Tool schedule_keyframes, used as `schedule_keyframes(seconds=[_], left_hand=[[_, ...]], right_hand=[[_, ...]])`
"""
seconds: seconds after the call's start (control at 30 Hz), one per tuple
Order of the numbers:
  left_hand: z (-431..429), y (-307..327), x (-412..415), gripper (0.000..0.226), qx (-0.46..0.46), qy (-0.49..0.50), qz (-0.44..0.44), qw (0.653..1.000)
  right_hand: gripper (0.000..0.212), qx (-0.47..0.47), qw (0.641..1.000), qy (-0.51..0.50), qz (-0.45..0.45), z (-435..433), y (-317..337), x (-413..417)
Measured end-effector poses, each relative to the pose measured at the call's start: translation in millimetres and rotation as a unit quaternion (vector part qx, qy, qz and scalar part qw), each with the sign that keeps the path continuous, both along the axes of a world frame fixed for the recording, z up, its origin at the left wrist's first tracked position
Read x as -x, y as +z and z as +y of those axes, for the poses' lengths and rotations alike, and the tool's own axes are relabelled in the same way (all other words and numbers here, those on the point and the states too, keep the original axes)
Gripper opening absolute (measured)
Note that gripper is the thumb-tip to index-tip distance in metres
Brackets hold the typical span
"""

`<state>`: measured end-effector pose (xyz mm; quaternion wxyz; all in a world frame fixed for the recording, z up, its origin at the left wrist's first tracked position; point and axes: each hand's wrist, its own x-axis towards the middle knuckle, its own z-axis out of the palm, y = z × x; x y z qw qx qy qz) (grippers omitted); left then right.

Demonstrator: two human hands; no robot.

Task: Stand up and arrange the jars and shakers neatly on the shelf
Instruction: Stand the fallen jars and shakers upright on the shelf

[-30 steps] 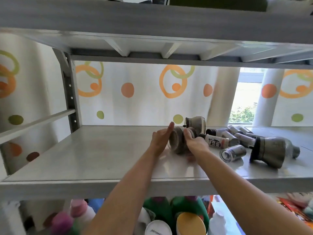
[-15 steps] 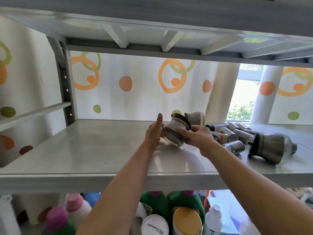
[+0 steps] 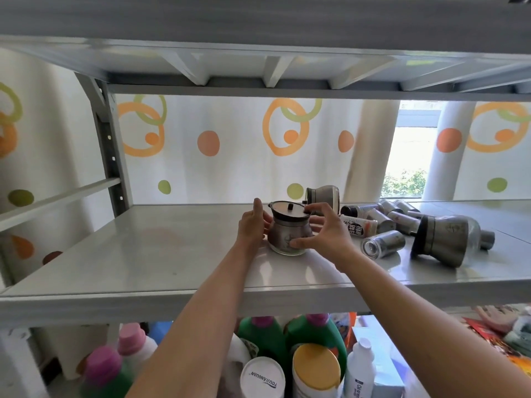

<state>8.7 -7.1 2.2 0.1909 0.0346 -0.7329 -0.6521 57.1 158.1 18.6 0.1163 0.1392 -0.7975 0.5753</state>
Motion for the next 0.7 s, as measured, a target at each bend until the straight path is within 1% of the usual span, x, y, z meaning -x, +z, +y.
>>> schedule_keyframes(seconds=[0.1, 0.17, 0.23, 0.3, 0.37, 0.43, 0.5, 0.6, 0.7], left_hand=[[1, 0, 1, 0.065, 0.006, -0.002, 0.000, 1.000], [1, 1, 3, 0.066, 0.009, -0.006, -0.010, 1.000], [1, 3, 6, 0.067, 0.007, -0.006, -0.023, 1.000], [-1, 7, 11, 0.067, -0.011, -0.009, -0.037, 0.999], [-4, 10, 19, 0.068, -0.043, -0.028, -0.058, 0.997], [-10, 13, 28, 0.072, -0.066, -0.071, -0.082, 0.992], [-16, 18, 39, 0.079, -0.084, -0.112, -0.116, 0.983], [-19, 27, 52, 0.082, -0.132, -0.155, -0.161, 0.966], [-16, 37, 66, 0.083, -0.151, -0.187, -0.193, 0.951]], right_hand=[[0.077, -0.021, 1.000, 0.008, -0.006, 1, 2, -1], [0.077, -0.052, 0.999, 0.014, -0.006, 2, 6, 1], [0.076, -0.125, 0.991, 0.035, -0.015, 6, 16, 5], [0.081, -0.221, 0.972, 0.073, -0.038, 12, 32, 13], [0.083, -0.289, 0.952, 0.088, -0.045, 22, 51, 27], [0.074, -0.332, 0.941, 0.056, -0.020, 35, 73, 46], [0.066, -0.389, 0.921, 0.001, 0.009, 49, 93, 68], [0.068, -0.446, 0.893, -0.049, 0.019, 64, 107, 98], [0.072, -0.478, 0.877, -0.039, 0.007, 67, 108, 128]])
